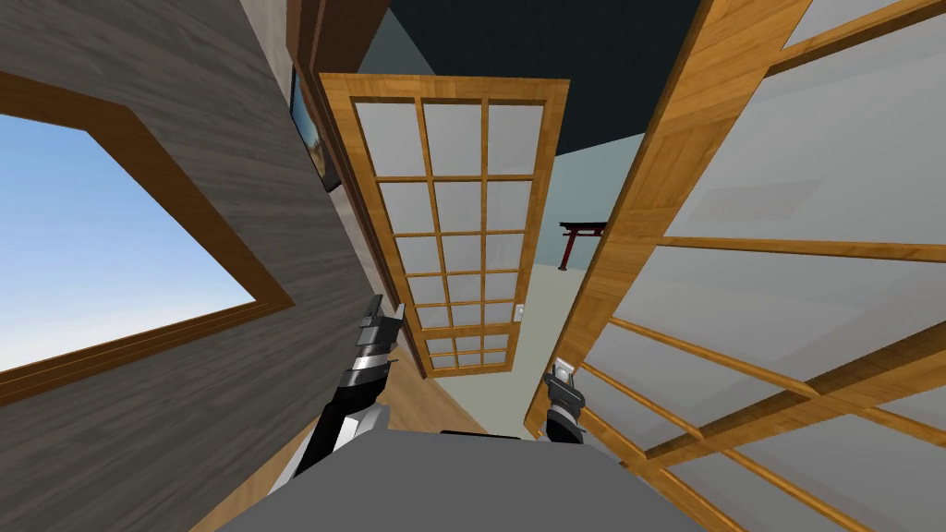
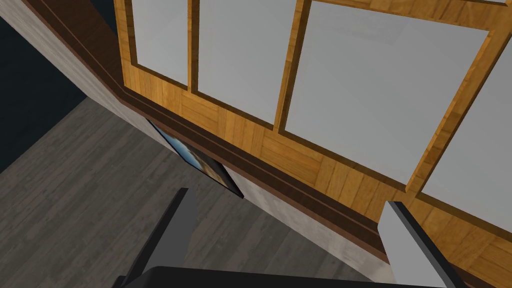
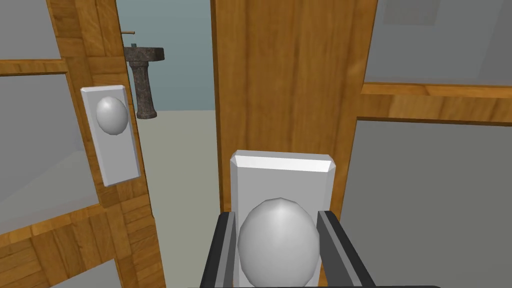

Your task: Push the door open

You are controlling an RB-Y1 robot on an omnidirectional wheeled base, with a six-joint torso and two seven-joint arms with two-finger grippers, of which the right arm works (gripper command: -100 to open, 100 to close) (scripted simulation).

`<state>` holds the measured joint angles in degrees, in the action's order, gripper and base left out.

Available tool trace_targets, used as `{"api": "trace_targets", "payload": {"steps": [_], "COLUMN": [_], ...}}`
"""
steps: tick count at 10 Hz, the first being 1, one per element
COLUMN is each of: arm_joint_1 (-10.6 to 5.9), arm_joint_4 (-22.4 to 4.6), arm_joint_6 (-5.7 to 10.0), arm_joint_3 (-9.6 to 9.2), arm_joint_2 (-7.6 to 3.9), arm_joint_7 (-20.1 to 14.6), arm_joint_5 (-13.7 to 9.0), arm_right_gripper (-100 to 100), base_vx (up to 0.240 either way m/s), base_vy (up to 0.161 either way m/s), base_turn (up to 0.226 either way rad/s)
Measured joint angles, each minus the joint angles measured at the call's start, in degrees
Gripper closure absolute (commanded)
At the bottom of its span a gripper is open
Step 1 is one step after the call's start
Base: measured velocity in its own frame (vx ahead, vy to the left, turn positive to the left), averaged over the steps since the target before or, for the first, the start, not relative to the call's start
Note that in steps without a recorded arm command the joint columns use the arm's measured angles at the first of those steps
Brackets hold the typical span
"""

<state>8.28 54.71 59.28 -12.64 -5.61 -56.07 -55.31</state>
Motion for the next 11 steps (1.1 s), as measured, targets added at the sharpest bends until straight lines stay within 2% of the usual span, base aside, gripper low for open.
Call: {"api": "trace_targets", "payload": {"steps": [1, 2, 3, 5, 6, 7, 8, 9, 11], "arm_joint_1": [-0.82, -1.69, -1.84, -3.52, -3.04, -3.4, -4.51, -4.39, -6.58], "arm_joint_4": [-0.6, -2.3, -2.4, -4.8, -3.7, -3.9, -5.5, -5.2, -8.3], "arm_joint_6": [0.19, 1.15, 1.28, 2.55, 2.82, 3.35, 4.23, 4.5, 5.98], "arm_joint_3": [0.28, 0.74, 1.66, 3.66, 4.56, 5.0, 5.74, 6.67, 8.78], "arm_joint_2": [0.04, 0.24, 0.55, 1.08, 1.63, 1.82, 1.94, 2.22, 2.71], "arm_joint_7": [0.1, -0.4, 0.2, 0.6, 1.6, 1.9, 1.6, 2.1, 2.2], "arm_joint_5": [-0.1, -0.3, -0.9, -2.1, -2.7, -2.9, -3.2, -3.8, -5.0], "arm_right_gripper": [100, 100, 100, 100, 100, 100, 100, 100, 100], "base_vx": [0.038, 0.057, 0.07, 0.088, 0.071, 0.063, 0.07, 0.073, 0.076], "base_vy": [-0.028, -0.05, -0.071, -0.092, -0.076, -0.048, -0.072, -0.086, -0.072], "base_turn": [0.073, 0.126, 0.122, 0.126, 0.04, 0.061, 0.126, 0.115, 0.077]}}
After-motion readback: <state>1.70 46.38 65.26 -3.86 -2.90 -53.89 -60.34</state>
